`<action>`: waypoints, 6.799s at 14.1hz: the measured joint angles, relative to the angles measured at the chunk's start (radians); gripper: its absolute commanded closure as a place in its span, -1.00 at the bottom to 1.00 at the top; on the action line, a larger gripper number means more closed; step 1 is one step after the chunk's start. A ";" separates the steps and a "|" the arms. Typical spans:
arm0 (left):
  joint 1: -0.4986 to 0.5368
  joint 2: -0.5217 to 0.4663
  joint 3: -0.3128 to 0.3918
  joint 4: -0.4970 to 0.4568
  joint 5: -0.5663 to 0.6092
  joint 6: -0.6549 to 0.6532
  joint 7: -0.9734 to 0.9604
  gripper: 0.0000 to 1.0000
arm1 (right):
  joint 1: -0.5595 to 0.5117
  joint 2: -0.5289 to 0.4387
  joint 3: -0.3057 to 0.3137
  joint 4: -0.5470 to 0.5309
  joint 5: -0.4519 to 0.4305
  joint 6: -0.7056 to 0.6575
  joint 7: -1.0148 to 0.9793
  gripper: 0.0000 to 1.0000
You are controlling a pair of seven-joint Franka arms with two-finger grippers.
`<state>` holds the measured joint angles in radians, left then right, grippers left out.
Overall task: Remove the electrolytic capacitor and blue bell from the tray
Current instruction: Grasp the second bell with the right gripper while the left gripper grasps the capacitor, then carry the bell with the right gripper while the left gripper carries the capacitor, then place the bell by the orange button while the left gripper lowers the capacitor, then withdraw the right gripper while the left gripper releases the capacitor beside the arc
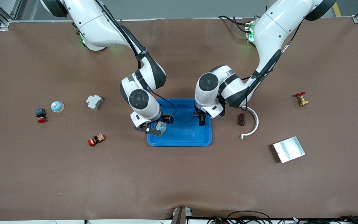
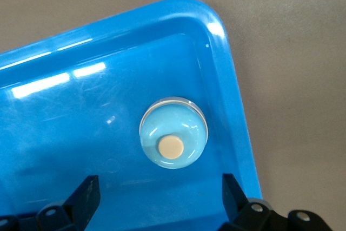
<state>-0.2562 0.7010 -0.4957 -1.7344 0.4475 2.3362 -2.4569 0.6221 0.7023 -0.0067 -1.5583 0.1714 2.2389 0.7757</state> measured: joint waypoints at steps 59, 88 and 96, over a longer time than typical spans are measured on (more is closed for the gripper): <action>0.672 -0.502 -0.079 -0.640 -0.148 0.289 2.103 1.00 | -0.615 -0.123 -0.022 -0.238 -0.051 -0.048 -0.902 1.00; 0.794 -0.233 -0.044 -0.585 0.071 0.468 2.149 1.00 | -0.607 -0.489 -0.012 0.058 -0.056 -0.630 -0.812 -1.00; 0.794 -0.208 -0.041 -0.565 0.088 0.467 2.116 -1.00 | -0.617 -0.594 -0.020 0.068 -0.125 -0.669 -0.788 -1.00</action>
<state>0.5380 0.4926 -0.5370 -2.2993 0.5354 2.8035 -0.3409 0.0051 0.1085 -0.0270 -1.4905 0.0465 1.5695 -0.0127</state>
